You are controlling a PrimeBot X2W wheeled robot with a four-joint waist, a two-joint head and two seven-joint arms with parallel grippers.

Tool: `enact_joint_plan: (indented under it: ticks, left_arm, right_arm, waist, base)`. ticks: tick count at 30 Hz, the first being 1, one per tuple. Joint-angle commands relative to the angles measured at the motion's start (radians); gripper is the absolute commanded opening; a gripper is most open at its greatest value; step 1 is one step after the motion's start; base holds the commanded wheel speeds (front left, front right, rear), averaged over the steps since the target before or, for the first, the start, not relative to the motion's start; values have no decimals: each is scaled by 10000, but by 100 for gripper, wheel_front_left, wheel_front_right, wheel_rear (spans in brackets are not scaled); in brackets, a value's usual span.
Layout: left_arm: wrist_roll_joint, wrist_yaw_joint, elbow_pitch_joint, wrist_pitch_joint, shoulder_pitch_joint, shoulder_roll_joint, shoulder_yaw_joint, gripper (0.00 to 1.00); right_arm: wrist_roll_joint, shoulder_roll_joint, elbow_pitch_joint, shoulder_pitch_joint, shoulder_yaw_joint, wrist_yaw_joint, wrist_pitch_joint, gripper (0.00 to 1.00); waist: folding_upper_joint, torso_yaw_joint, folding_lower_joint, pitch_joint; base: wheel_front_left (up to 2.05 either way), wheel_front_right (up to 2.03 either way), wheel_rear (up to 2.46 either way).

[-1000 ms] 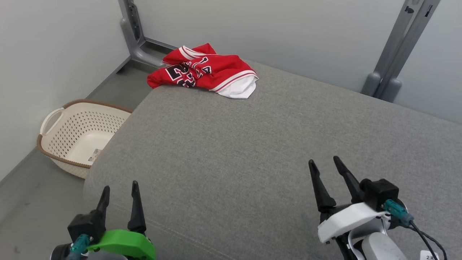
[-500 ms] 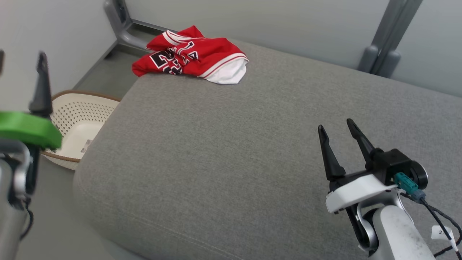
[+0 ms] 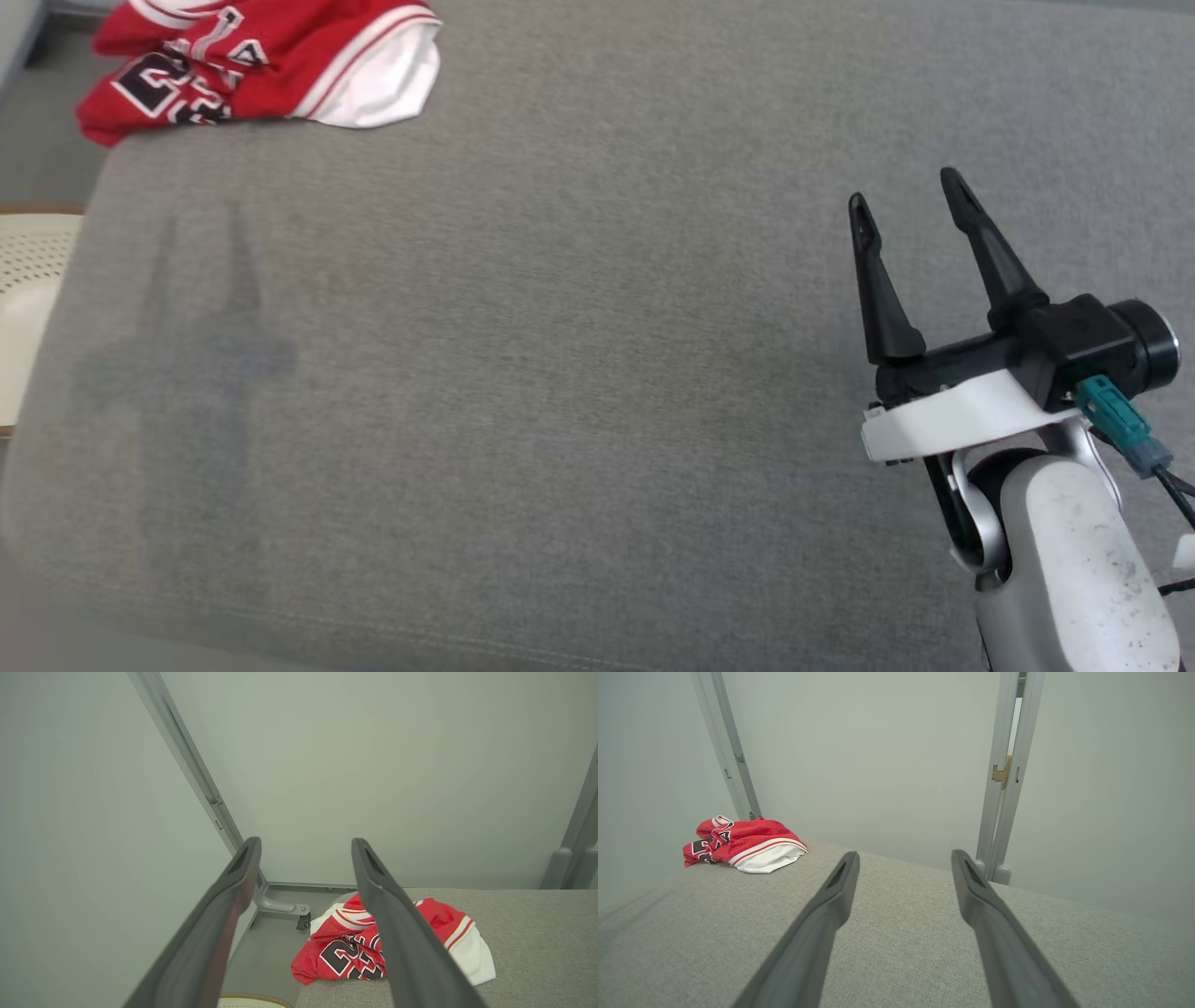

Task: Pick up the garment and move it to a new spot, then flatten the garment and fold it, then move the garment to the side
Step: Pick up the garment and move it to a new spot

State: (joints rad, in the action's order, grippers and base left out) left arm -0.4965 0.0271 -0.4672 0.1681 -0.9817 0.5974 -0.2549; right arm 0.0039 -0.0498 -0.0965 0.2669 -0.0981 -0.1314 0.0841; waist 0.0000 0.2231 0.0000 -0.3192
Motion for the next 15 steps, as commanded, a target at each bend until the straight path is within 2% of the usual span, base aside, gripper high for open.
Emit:
enact_joint_plan:
  ticks: [1, 8, 15]
  left_arm:
    - [-36, 122, -313, 71, -417, 12, -2, 100]
    - [30, 439, -1855, 375, -1381, -123, -346, 100]
    - [153, 552, -3171, 837, -1702, -126, -739, 100]
  right_arm:
    - [-16, -8, -277, 138, -23, 15, -32, 100]
    - [-121, -9, -1303, -97, 36, 15, -215, 100]
    - [-64, -11, -1510, -62, 170, 15, -128, 100]
  waist:
    - [0, -2102, 0, -2276]
    - [0, -2517, 0, -3272]
    - [0, -2703, 0, -3815]
  base:
    - [0, 0, 0]
    - [0, 0, 0]
    - [0, 0, 0]
